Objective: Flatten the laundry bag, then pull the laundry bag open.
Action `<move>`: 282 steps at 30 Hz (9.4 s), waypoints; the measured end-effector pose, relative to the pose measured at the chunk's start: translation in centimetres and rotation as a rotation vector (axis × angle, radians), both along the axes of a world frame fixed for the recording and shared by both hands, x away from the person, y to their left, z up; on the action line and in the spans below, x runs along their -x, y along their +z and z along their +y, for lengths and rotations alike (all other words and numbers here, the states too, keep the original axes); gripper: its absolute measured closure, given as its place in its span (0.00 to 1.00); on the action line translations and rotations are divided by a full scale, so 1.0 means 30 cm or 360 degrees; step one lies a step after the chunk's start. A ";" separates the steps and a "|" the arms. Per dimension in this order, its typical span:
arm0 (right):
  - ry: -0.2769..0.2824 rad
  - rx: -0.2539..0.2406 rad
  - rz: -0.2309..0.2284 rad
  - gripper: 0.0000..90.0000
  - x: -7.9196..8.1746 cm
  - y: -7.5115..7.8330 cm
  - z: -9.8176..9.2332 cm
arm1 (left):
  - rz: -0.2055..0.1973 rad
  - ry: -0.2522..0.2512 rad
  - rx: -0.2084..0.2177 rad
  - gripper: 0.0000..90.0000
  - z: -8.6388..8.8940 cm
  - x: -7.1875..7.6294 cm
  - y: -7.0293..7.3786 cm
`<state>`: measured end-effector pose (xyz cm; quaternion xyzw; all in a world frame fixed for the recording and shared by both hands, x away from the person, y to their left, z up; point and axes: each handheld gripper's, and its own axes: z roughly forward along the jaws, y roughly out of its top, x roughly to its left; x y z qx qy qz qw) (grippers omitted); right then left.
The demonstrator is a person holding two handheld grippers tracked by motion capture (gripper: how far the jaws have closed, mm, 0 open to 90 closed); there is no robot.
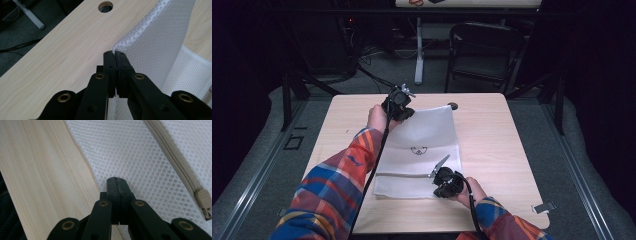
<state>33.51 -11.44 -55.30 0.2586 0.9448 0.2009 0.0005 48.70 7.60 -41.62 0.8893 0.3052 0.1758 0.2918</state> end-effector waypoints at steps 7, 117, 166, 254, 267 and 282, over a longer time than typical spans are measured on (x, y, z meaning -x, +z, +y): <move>-0.0019 -0.0001 0.0011 1.00 0.009 0.000 0.005 | -0.0029 0.0055 -0.0017 0.98 -0.040 -0.050 -0.007; -0.0458 -0.0136 -0.0124 0.91 -0.121 0.050 -0.253 | 0.0353 -0.0472 0.0141 0.27 -0.226 0.332 -0.426; -0.0458 -0.0065 -0.0151 0.98 -0.115 -0.008 -0.229 | 0.0368 -0.0627 0.0076 0.91 -0.313 0.336 -0.490; -0.0491 -0.0099 -0.0143 1.00 -0.113 -0.016 -0.179 | 0.0423 -0.0550 0.0098 0.91 -0.183 0.322 -0.481; -0.0479 -0.0110 -0.0142 1.00 -0.114 -0.017 -0.182 | 0.0468 -0.0528 0.0113 0.91 -0.140 0.314 -0.477; -0.0455 -0.0105 -0.0150 1.00 -0.115 -0.017 -0.189 | 0.0475 -0.0521 0.0113 0.91 -0.102 0.321 -0.472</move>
